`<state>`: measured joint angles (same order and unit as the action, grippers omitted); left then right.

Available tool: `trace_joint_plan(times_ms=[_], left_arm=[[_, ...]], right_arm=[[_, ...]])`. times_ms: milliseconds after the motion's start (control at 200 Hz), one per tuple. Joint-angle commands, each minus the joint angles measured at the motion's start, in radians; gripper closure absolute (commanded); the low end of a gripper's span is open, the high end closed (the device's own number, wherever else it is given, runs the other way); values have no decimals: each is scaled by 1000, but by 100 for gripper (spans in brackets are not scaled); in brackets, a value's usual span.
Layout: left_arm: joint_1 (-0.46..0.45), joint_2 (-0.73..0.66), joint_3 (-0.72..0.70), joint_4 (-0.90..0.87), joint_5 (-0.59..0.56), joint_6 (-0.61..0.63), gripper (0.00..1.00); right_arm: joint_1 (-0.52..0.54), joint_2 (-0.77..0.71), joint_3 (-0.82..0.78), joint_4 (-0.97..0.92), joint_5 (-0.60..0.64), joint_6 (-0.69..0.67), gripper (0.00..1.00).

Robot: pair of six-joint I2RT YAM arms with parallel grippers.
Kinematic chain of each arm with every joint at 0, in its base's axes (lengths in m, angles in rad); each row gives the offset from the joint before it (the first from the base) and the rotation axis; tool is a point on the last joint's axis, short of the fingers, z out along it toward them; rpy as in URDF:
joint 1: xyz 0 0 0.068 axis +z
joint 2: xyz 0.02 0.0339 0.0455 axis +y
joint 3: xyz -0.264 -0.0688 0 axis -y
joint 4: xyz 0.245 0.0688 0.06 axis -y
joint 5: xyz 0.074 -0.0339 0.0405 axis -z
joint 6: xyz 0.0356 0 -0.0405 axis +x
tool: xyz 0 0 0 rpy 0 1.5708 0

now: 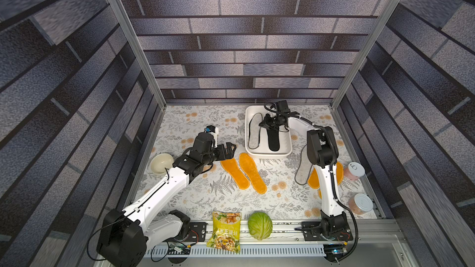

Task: Put the insoles into the storage box
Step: Place the insole in the storage box.

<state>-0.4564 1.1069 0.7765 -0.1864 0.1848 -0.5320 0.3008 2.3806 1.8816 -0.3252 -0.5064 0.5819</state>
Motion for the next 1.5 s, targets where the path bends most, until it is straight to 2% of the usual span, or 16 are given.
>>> trace_joint_plan(times_ms=[0,356,766,1493], left_arm=[[5,-9,-17,9,15,-9,0],[6,-7,-18,8,16,-10,0],[6,-9,-20,8,13,-10,0],[6,-12,-20,2,12,-10,0]], right_arm=[[5,-19,-24,47,-21,-8,100],[5,-23,-82,168,-95,34,100],[4,-26,-62,74,-33,-2,100],[-20,-46,-76,121,-22,31,98]])
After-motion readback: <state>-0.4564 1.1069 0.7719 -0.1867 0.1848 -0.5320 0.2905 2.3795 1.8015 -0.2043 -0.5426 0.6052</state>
